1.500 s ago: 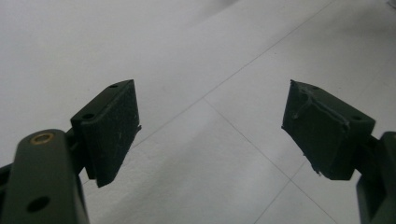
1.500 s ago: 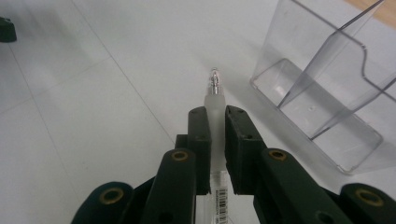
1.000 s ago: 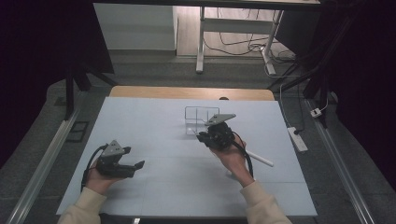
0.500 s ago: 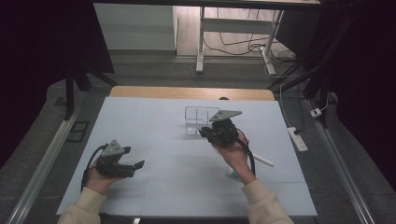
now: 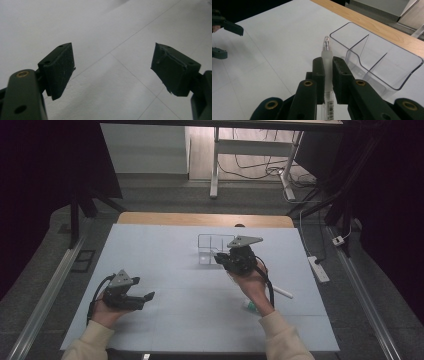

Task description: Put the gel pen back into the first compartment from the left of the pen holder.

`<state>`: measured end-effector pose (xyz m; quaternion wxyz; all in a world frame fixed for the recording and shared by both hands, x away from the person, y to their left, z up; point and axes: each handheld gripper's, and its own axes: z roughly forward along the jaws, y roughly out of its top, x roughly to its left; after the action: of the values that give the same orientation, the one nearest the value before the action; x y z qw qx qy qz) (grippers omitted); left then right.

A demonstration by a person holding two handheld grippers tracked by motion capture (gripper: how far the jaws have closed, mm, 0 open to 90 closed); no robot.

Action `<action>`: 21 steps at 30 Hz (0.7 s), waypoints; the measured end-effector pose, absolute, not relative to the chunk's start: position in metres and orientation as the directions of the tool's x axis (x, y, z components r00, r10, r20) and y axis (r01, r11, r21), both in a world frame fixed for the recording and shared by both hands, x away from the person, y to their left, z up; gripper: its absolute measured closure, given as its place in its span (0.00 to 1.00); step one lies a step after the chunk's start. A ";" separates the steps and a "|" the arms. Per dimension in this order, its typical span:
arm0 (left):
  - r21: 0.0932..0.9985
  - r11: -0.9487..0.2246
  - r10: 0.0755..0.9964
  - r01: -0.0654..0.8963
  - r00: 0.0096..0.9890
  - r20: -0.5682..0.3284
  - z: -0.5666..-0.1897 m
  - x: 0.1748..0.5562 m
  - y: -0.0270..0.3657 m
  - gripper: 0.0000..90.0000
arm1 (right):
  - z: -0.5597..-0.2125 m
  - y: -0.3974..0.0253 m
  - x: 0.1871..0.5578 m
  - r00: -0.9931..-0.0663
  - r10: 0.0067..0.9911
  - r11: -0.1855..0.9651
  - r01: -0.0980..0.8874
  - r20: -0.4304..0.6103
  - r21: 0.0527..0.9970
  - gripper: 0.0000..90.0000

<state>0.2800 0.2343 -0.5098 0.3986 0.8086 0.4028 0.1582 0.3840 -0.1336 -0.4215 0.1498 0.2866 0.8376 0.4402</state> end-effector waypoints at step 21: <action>0.771 -0.359 0.777 0.525 0.626 -0.064 -0.510 0.280 0.234 0.21 | -0.412 -0.134 0.397 -0.774 0.632 0.370 0.335 0.029 0.866 0.89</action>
<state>0.2802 0.2342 -0.5101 0.3979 0.8090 0.4025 0.1583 0.3965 -0.1339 -0.4118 0.1563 0.2974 0.8129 0.4758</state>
